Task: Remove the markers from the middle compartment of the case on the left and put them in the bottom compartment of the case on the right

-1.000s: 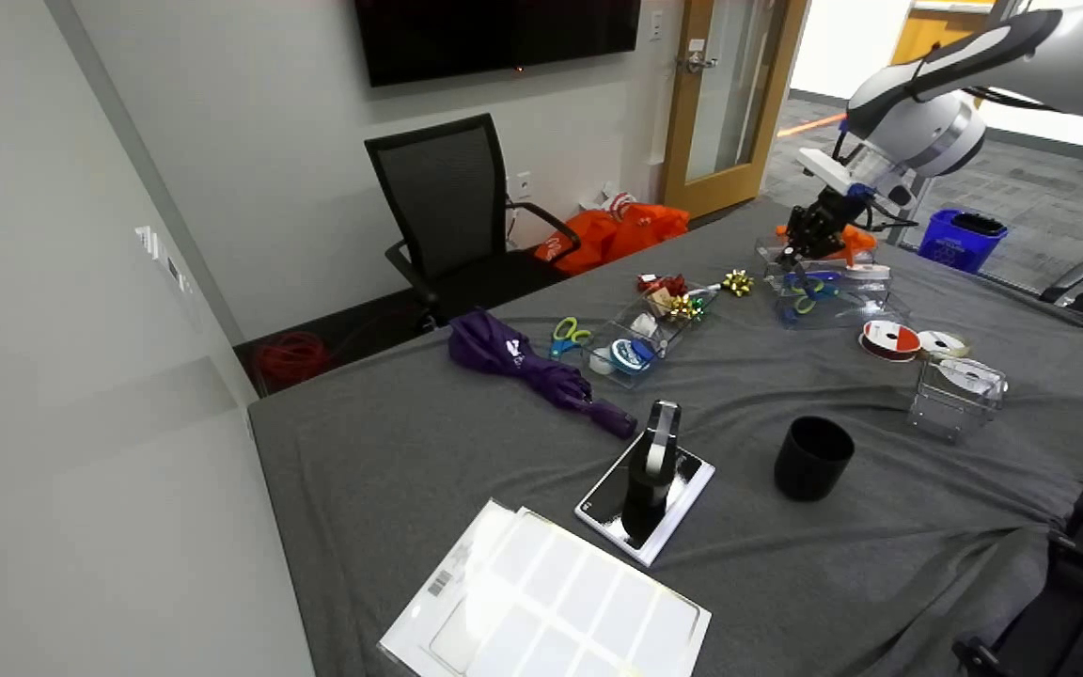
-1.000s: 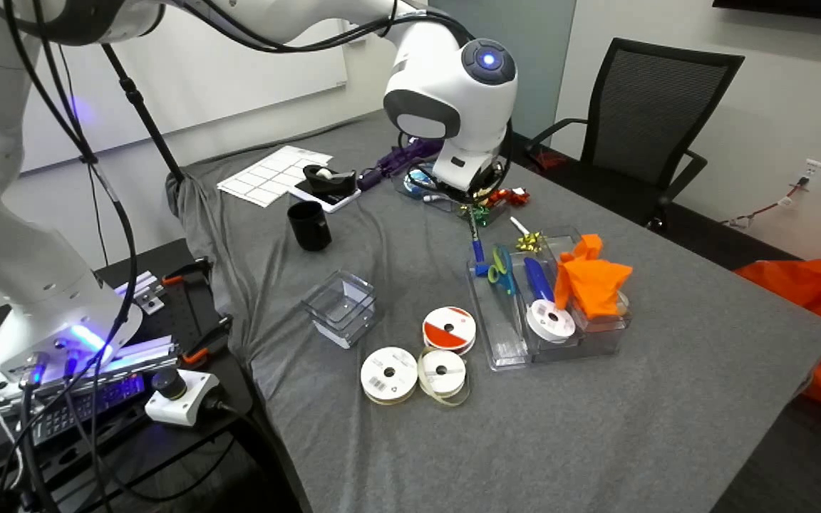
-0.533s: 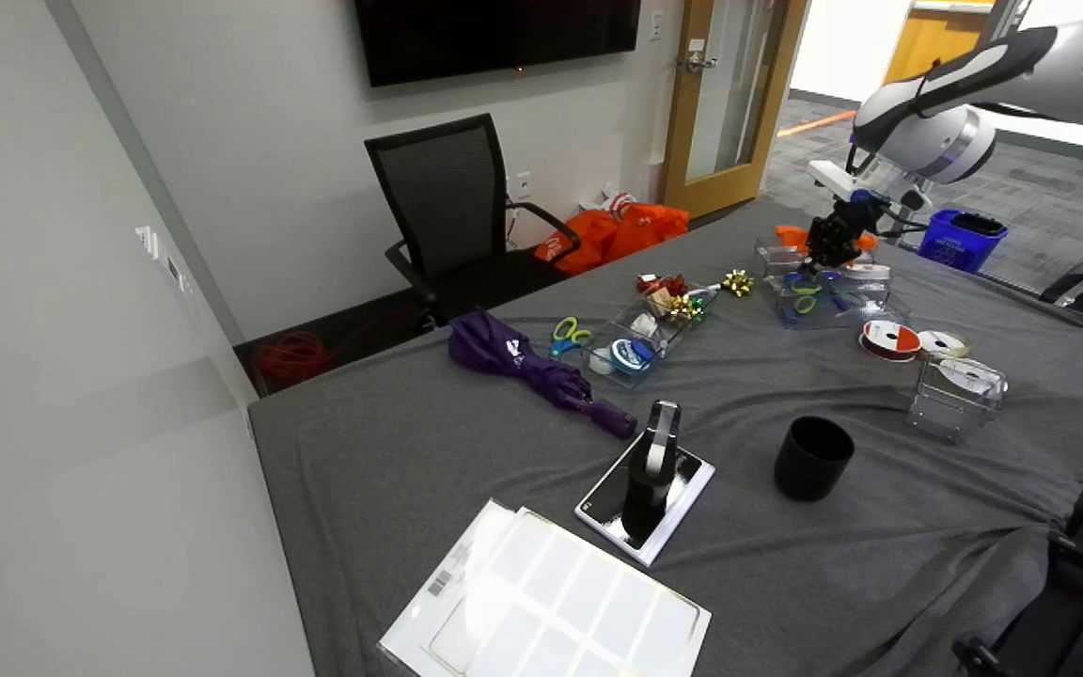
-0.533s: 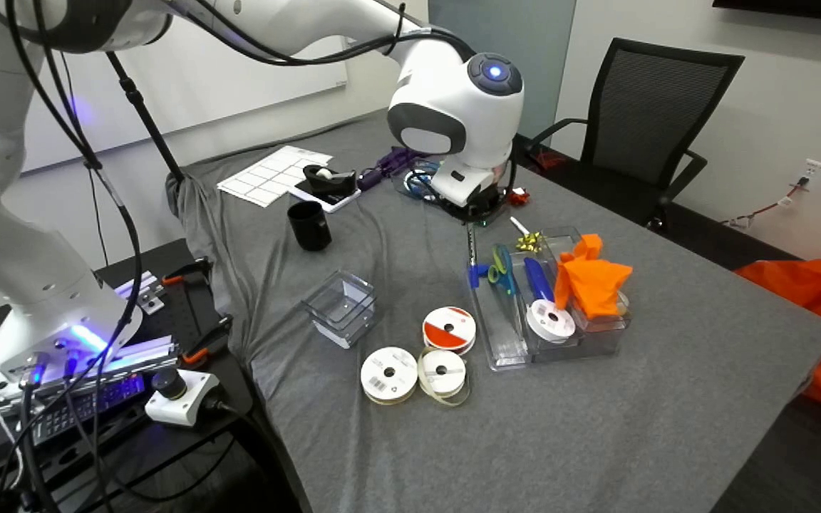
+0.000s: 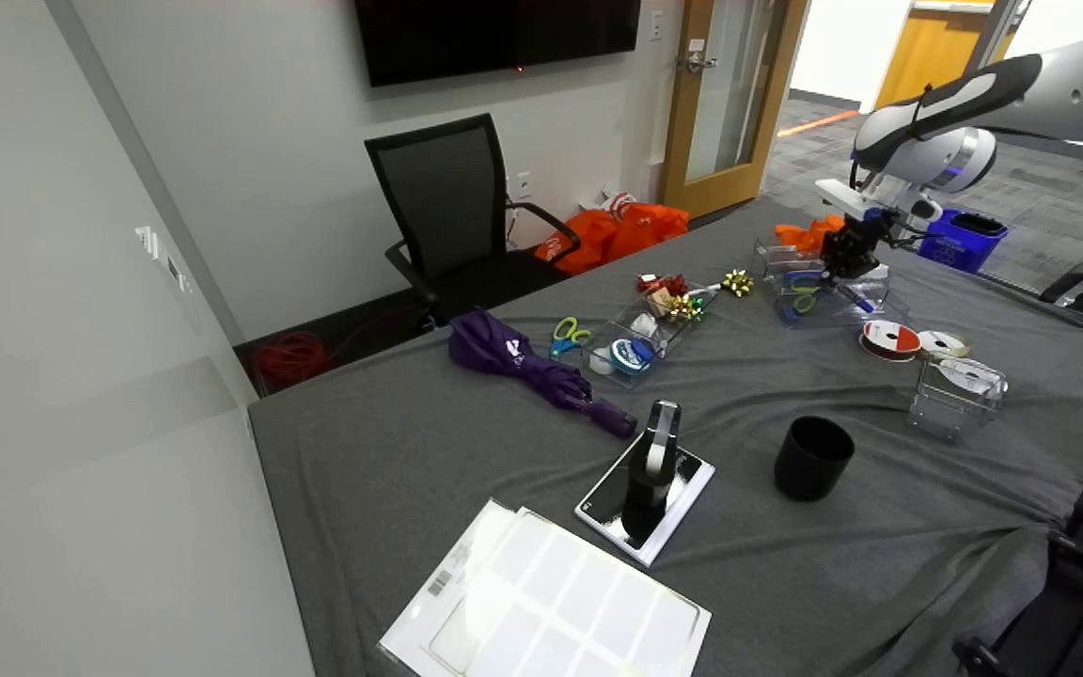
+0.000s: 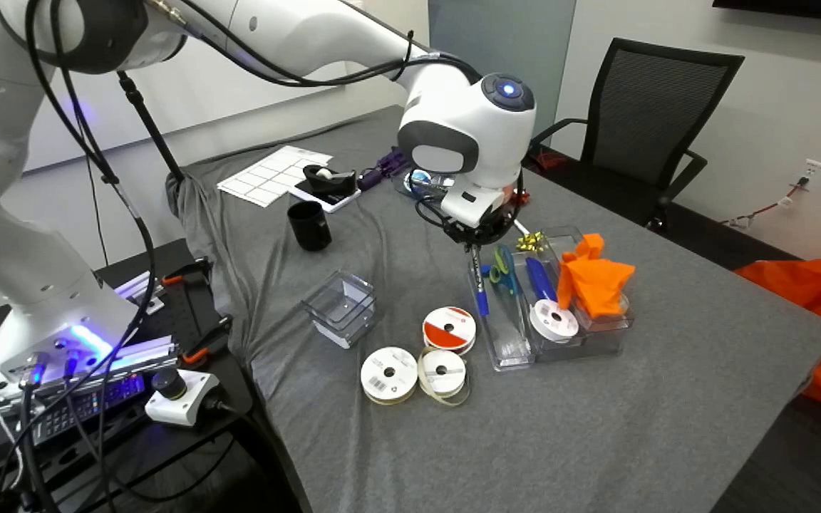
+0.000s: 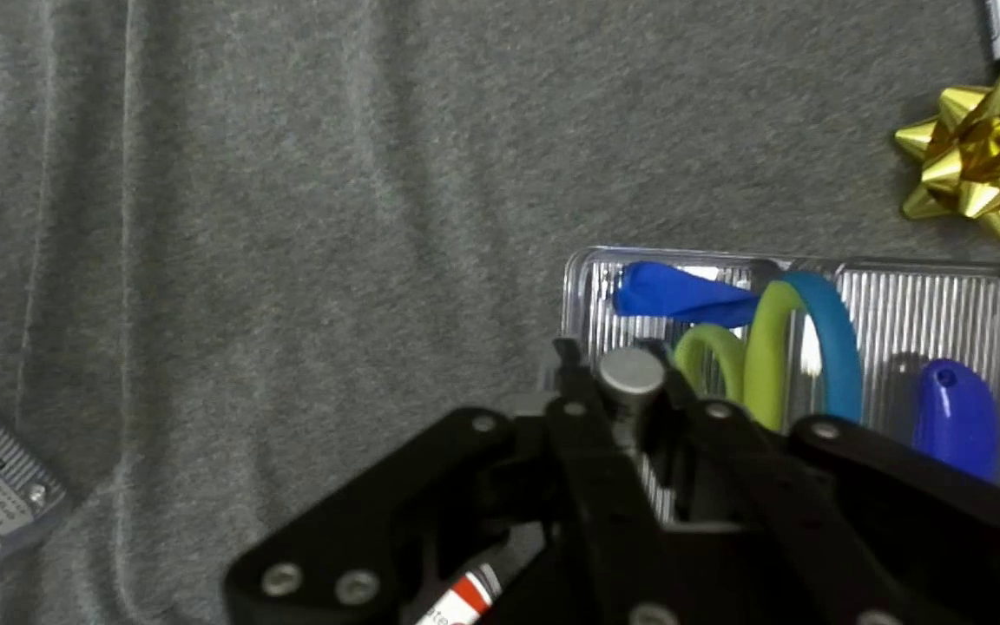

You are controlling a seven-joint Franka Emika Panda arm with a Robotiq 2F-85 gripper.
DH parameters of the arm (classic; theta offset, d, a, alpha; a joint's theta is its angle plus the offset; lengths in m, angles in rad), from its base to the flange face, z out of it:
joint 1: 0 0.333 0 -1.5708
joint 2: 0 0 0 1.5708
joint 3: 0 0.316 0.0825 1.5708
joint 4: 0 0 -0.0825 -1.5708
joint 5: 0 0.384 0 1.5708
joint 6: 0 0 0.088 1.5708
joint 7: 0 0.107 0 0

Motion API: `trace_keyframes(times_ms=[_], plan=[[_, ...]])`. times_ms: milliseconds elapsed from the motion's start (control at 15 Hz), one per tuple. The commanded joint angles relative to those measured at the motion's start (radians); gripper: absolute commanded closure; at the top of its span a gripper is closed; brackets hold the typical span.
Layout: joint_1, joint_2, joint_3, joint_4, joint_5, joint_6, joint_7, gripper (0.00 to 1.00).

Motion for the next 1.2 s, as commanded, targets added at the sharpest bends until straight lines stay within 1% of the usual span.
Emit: trace_keyframes(times_ms=[0,267,533,800,1133], plan=[[-0.015,0.02,0.008,0.047,-0.056,-0.038,0.019,0.96],[-0.024,0.028,0.014,0.074,-0.076,-0.048,0.017,0.96],[-0.038,0.069,0.025,0.132,-0.073,-0.029,-0.003,0.96],[-0.052,0.148,0.028,0.206,-0.078,0.013,-0.025,0.96],[-0.056,0.237,0.014,0.295,-0.128,0.007,-0.006,0.96]])
